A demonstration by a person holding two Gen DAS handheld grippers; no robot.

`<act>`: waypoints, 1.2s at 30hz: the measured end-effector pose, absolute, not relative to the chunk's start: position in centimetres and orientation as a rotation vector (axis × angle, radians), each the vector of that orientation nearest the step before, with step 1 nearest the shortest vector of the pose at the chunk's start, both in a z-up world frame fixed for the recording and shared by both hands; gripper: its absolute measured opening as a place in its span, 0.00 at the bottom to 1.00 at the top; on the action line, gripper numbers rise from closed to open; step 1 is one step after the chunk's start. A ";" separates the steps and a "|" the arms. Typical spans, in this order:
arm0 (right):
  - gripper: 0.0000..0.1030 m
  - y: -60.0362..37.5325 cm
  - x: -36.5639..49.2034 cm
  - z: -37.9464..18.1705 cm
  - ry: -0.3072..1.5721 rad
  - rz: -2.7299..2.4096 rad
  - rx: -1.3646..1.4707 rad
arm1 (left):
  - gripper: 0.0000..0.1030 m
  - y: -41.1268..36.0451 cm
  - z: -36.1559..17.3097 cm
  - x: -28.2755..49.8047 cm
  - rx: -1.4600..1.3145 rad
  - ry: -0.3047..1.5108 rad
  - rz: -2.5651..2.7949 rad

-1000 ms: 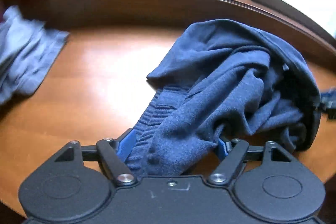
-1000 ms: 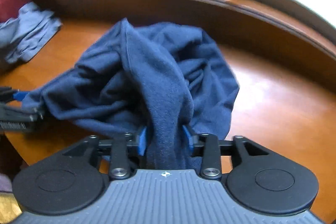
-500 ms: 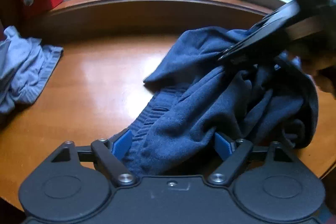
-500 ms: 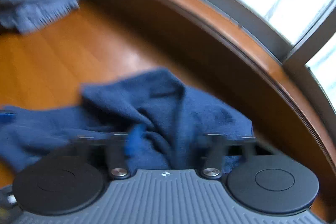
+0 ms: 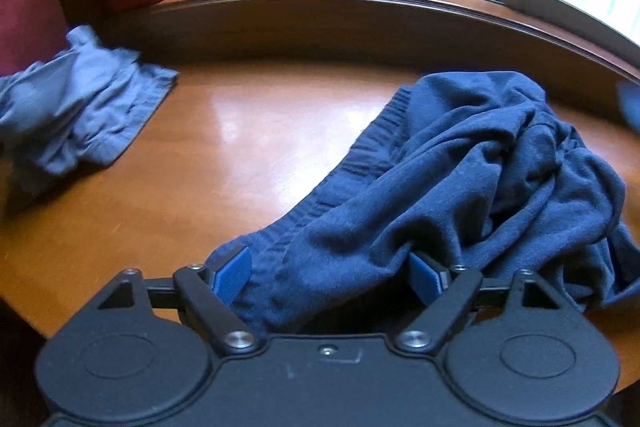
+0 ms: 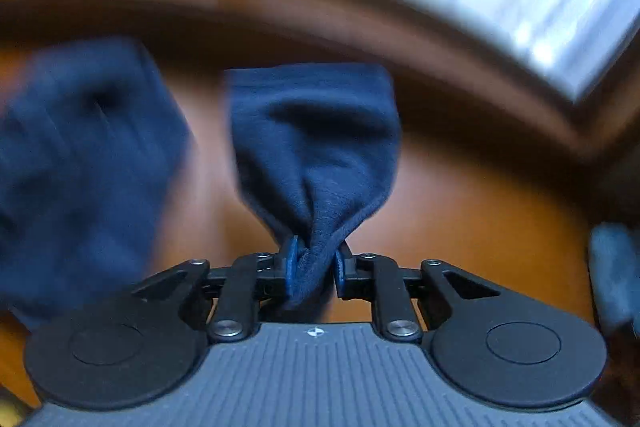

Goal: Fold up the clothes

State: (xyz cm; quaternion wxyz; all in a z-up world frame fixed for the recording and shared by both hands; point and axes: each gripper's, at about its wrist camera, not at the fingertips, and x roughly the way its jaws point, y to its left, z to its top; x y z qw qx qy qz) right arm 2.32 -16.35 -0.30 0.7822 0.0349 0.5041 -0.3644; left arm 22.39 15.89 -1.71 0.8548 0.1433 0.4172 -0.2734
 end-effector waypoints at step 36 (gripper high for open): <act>0.06 -7.0 19.3 8.6 0.729 -0.061 -0.009 | 0.27 12.6 6.3 22.1 0.187 0.528 -0.598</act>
